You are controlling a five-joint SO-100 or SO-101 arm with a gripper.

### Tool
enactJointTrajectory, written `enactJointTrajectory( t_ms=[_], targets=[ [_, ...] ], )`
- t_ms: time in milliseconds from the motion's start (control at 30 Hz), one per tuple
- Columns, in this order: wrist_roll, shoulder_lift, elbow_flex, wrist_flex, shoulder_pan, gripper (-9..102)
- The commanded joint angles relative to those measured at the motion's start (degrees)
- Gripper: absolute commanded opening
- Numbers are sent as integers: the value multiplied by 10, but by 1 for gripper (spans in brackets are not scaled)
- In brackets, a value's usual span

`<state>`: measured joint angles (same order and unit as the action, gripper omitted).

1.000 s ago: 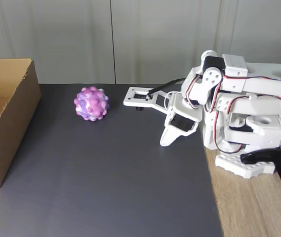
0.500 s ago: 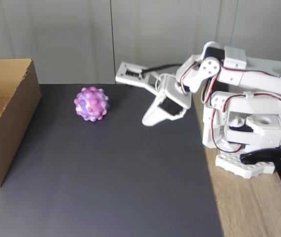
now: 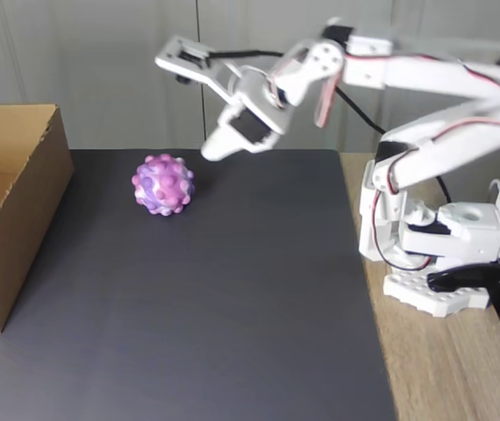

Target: Grasp a ball and put it in the box.

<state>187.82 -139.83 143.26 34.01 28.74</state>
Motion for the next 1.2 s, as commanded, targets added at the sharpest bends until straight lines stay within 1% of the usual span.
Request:
enactJointTrajectory(
  t_ms=[0,167,367,500,667,700,800,900,1000,1067,1167],
  targets=[
    [6,72,-76,-44,15,0],
    [11,196,-149,-95,47,0],
    [23,301,-199,-159,76,0],
    [23,356,-236,-181,89,0],
    [24,372,-243,-185,92,1],
    [23,371,-243,-185,92,3],
    [22,365,-240,-185,88,12],
    [23,363,-238,-185,80,27],
    [22,367,-236,-182,77,37],
    [21,371,-233,-180,77,42],
    [31,376,-231,-172,81,45]
  ],
)
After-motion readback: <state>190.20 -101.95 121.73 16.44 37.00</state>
